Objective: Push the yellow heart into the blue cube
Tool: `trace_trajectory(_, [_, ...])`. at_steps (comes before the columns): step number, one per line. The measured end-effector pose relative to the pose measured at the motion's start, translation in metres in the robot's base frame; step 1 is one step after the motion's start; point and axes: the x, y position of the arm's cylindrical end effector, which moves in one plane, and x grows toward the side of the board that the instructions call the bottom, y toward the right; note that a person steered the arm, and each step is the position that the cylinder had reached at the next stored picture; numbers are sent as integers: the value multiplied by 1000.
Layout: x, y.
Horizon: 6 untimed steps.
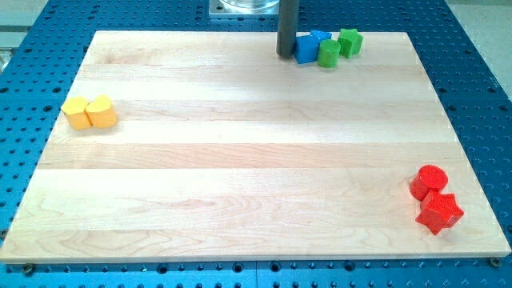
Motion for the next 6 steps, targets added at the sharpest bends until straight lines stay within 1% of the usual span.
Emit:
trace_trajectory(1, [3, 3])
trace_trajectory(2, [31, -39])
trace_trajectory(3, [114, -153])
trace_trajectory(4, [198, -240])
trace_trajectory(5, [224, -351])
trace_trajectory(6, [221, -370])
